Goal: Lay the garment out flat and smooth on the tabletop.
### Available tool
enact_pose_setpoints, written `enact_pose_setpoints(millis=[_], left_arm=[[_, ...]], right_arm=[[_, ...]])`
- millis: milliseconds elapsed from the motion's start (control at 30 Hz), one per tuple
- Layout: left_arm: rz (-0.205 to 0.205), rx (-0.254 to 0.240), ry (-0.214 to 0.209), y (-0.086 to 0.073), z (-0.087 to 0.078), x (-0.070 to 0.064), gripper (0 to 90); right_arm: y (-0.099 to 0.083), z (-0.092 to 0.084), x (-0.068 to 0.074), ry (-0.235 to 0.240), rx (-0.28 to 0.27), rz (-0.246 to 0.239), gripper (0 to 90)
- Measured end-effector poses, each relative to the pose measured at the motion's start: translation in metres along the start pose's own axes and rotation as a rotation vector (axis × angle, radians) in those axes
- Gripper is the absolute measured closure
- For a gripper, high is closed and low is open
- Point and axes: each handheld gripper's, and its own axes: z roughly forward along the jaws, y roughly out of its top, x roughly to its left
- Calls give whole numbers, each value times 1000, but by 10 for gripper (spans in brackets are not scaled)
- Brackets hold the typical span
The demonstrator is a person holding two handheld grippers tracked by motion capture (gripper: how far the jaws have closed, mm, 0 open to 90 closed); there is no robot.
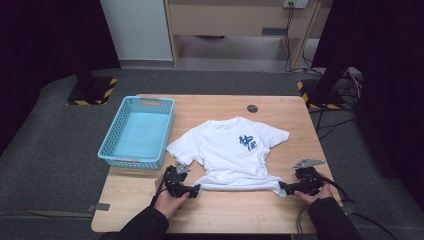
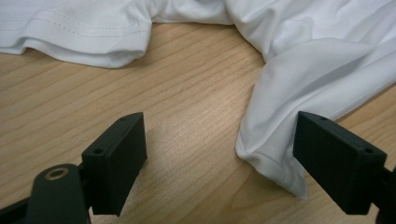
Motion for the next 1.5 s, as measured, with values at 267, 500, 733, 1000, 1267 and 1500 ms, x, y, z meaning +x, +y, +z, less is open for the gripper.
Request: enact_pose_setpoints(millis=[267, 500, 733, 1000, 1267, 1500], left_arm=[[66, 56, 10, -8, -4, -2, 134], [140, 102, -44, -13, -12, -8, 132], [124, 87, -90, -13, -17, -10, 131], [63, 45, -9, -3, -1, -7, 156], [84, 41, -2, 1, 6, -4, 123], [86, 31, -2, 3, 10, 1, 91]], right_arm=[[-5, 5, 7, 8, 60, -46, 110], [-13, -2, 11, 54, 83, -108, 97], [-15, -13, 12, 48, 48, -96, 95], [-5, 2, 9, 29, 47, -52, 97], [9, 16, 3, -14, 31, -48, 93], [22, 29, -5, -70, -11, -52, 100]])
